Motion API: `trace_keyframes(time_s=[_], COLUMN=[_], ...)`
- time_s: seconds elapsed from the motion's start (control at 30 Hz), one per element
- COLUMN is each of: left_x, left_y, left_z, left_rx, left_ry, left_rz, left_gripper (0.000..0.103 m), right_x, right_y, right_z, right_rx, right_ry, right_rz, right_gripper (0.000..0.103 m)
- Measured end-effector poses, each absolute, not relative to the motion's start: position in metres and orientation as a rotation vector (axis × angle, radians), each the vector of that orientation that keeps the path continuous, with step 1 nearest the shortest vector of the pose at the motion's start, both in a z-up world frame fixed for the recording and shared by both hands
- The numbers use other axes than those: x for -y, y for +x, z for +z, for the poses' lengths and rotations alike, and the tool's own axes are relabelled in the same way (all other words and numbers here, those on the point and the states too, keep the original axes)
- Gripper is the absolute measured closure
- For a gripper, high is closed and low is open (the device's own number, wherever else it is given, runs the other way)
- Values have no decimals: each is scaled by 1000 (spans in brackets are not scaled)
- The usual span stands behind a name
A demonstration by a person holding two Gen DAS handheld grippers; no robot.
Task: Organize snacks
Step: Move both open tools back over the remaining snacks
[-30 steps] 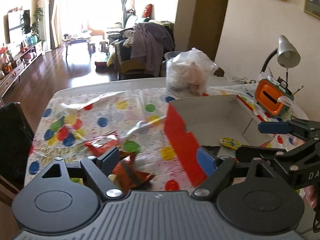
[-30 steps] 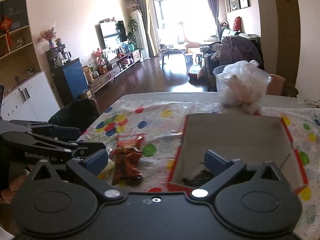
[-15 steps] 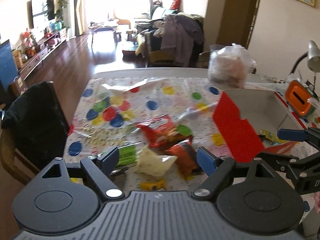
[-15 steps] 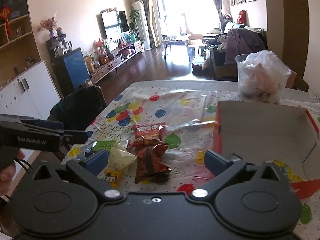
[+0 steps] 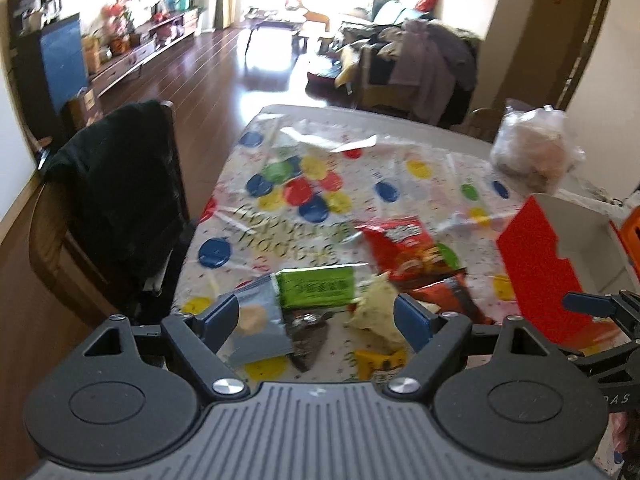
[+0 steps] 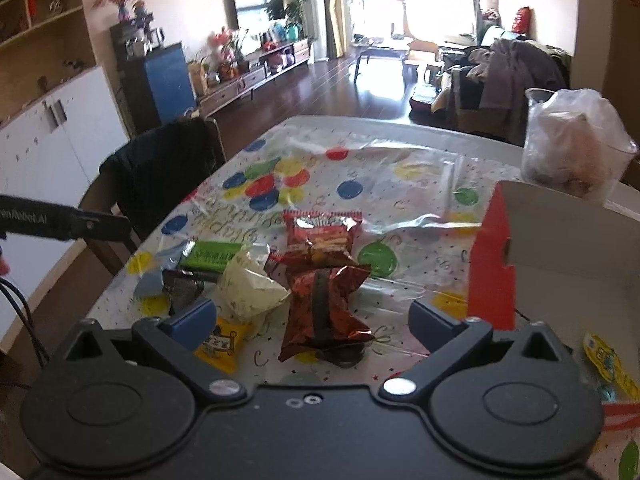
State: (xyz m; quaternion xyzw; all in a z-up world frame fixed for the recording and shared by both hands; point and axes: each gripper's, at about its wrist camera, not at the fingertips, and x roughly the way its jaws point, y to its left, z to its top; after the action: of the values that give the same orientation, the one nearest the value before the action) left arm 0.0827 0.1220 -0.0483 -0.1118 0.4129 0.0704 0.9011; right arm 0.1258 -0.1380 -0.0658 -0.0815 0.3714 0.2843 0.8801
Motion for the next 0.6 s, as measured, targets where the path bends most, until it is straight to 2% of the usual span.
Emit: trace_keyframes(time_s=[0.23,0.37,0.53,0.6], left_x=[-138,-147,-142,-131], left_y=[101,109,109,109], left_z=[-75,-93,-101,-102], left_rx=[-943,-991,-1015,-1023], left_ry=[-258,-277,-259,-245], left_rz=[214,263,238,183], left_gripper=[18,18,18,18], right_x=[131,135,132,130], right_y=[144,157,163,167], right_z=[-98,-124,-147,-153], right_rx=[-830,-905,-943,-953], right_ry=[-242,-262,-301,-304], right_rz=[621,616,644,653], right_gripper=[1,13,21,28])
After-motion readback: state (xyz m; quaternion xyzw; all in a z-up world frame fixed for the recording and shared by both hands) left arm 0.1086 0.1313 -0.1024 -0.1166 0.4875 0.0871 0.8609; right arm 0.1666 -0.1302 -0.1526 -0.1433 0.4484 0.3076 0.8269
